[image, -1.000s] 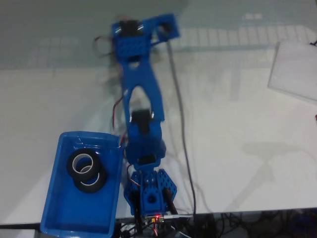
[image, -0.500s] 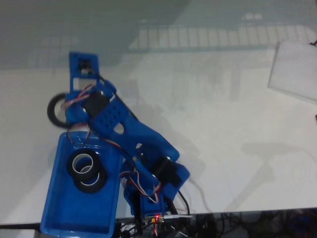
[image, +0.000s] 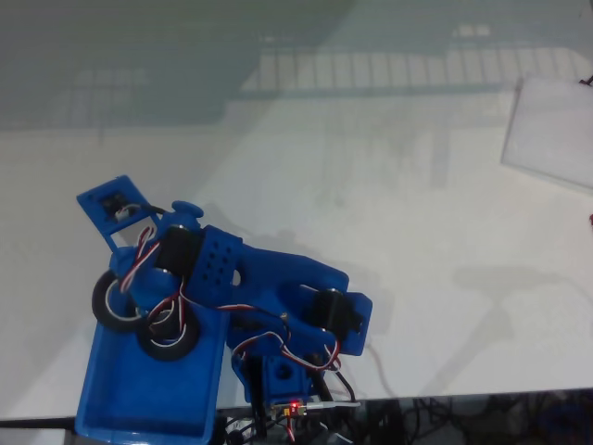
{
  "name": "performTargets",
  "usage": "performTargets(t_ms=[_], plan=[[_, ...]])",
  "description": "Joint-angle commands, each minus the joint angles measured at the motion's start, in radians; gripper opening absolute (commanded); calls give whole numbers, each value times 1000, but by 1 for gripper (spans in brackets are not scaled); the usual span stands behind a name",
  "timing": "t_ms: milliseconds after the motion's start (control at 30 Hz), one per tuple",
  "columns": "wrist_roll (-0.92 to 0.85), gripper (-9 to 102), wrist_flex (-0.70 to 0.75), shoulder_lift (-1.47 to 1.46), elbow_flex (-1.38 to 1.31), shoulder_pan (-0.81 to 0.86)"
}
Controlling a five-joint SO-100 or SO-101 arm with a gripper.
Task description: Grasp all tape and put them in the bin.
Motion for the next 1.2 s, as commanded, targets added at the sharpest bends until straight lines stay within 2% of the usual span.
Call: performTargets(t_ms=[0,400,600,833,1167], plan=[[-9,0,25,2,-8,-20],[-37,0,28,-9,-11,-21],[-18,8,21,-14,-11,-20],[31,23,2,-15,-12,-9],[58,25,-55,-15,-12,18]])
